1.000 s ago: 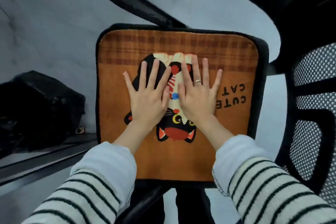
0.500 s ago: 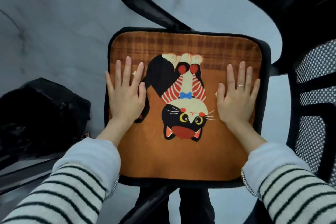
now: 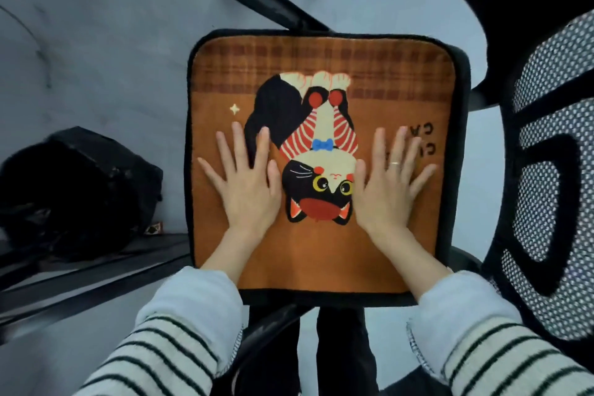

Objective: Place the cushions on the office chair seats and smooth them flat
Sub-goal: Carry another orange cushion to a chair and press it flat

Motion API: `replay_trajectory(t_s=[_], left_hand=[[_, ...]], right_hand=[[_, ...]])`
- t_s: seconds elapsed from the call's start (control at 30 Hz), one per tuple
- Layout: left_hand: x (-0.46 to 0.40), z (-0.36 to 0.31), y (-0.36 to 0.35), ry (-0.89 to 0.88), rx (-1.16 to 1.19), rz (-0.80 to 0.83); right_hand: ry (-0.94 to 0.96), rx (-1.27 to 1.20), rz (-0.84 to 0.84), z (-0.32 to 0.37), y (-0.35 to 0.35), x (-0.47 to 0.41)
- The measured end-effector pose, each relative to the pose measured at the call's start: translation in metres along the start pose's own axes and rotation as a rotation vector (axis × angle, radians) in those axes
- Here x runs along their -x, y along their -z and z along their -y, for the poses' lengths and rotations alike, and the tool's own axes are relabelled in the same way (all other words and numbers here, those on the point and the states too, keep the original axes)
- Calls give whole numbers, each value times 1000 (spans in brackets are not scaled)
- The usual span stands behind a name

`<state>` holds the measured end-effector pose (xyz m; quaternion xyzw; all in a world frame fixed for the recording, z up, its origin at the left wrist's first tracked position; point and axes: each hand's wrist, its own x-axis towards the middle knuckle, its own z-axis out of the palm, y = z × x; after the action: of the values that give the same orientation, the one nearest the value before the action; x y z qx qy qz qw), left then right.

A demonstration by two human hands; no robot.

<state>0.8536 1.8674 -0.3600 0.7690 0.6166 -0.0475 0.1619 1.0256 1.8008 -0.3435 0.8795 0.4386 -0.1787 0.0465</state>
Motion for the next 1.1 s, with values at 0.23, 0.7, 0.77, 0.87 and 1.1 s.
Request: replay_trajectory(t_s=[0.23, 0.7, 0.77, 0.87, 1.1], left_hand=[[29, -23, -28, -149, -41, -17], [78, 10, -23, -96, -87, 132], [77, 9, -30, -91, -90, 111], [76, 6, -29, -96, -91, 122], [64, 31, -1, 199, 76, 141]], right_hand=[[159, 58, -67, 23, -39, 22], [190, 105, -35, -10, -51, 82], [202, 120, -41, -14, -57, 80], [212, 125, -31, -11, -54, 78], [-80, -7, 23, -48, -16, 67]])
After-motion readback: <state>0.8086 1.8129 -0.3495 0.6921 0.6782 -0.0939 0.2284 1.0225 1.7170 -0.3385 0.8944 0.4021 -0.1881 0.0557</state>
